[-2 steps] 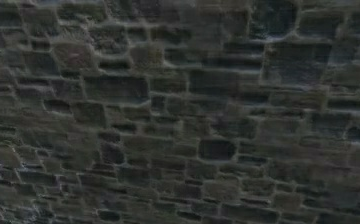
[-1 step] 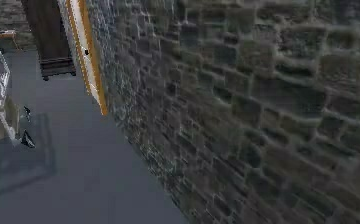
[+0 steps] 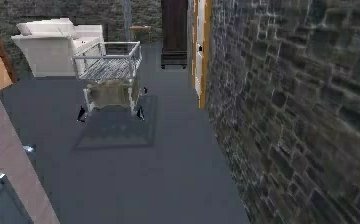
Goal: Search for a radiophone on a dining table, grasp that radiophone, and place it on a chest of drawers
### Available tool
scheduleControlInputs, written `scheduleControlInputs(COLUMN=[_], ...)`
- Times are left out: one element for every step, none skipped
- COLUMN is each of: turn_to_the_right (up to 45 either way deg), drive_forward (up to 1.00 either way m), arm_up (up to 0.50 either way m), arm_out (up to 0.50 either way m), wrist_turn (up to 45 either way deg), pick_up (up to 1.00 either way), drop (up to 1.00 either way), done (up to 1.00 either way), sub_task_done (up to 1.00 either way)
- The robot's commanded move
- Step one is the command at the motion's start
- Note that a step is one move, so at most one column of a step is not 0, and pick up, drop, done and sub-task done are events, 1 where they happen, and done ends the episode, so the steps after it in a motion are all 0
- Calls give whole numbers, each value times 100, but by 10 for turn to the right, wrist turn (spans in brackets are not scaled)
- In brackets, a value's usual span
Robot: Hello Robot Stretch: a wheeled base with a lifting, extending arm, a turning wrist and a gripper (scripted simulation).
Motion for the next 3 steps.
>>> scheduleControlInputs(turn_to_the_right=[0,0,-30], drive_forward=[100,100,0], arm_up=[0,0,0], arm_out=[0,0,0], wrist_turn=[0,0,0], pick_up=[0,0,0], drop=[0,0,0], done=[0,0,0], sub_task_done=[0,0,0])
